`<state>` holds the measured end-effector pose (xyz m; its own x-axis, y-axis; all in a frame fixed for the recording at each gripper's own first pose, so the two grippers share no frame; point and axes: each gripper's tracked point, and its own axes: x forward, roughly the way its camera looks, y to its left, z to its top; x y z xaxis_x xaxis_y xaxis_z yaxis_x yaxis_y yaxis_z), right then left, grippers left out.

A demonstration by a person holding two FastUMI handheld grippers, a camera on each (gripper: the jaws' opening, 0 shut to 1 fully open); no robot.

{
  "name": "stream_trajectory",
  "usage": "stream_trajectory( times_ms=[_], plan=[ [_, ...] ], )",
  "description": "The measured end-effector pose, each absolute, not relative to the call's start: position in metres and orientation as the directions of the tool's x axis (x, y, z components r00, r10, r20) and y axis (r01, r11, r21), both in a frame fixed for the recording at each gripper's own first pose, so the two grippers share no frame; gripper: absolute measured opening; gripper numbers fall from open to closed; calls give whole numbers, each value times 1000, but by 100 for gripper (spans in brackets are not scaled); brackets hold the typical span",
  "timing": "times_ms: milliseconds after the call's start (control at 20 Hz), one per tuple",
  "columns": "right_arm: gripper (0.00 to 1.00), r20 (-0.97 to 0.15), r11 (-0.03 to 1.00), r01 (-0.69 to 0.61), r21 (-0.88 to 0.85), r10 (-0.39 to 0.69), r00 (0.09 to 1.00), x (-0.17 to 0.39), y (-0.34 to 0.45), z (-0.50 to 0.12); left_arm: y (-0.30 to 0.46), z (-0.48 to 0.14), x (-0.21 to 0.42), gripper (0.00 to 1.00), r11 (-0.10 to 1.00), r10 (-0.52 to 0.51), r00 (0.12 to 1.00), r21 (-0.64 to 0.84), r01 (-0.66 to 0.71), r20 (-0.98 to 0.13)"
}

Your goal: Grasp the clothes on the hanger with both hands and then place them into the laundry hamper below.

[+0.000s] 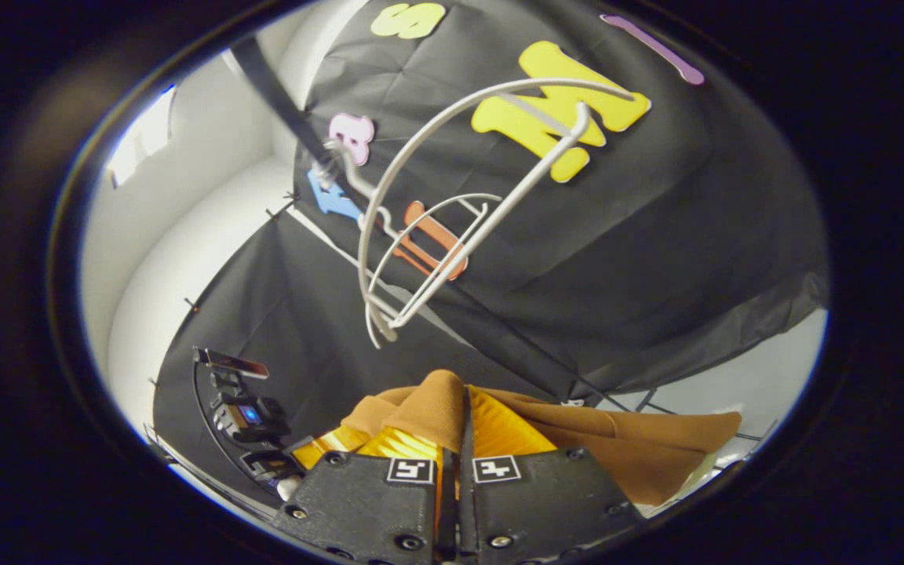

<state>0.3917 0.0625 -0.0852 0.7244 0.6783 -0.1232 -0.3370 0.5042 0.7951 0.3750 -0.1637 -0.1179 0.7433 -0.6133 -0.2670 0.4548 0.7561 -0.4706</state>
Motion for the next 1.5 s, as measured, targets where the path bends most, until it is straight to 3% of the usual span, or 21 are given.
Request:
stream_trajectory(
  times_ms=[500,750,1250,1300,1350,1500],
  plan=[
    [5,-125,528,-497,689,762,636,310,148,-44,-120,-74,322,0,802,-514,840,-446,398,-174],
    [5,-110,531,-548,646,776,622,300,164,-33,-102,-62,316,0,809,-481,867,-449,380,-132],
    [5,-251,632,-425,648,704,665,321,116,-123,-157,-149,325,0,802,-542,799,-444,400,-261],
    [5,-284,646,-404,647,696,659,322,111,-143,-161,-170,323,6,799,-547,787,-456,391,-285],
    [5,-318,661,-379,648,687,653,325,105,-164,-164,-192,321,0,798,-550,775,-470,378,-312],
    [5,-465,731,-277,624,632,620,328,94,-248,-174,-276,310,0,802,-554,718,-501,325,-422]
  ],
)
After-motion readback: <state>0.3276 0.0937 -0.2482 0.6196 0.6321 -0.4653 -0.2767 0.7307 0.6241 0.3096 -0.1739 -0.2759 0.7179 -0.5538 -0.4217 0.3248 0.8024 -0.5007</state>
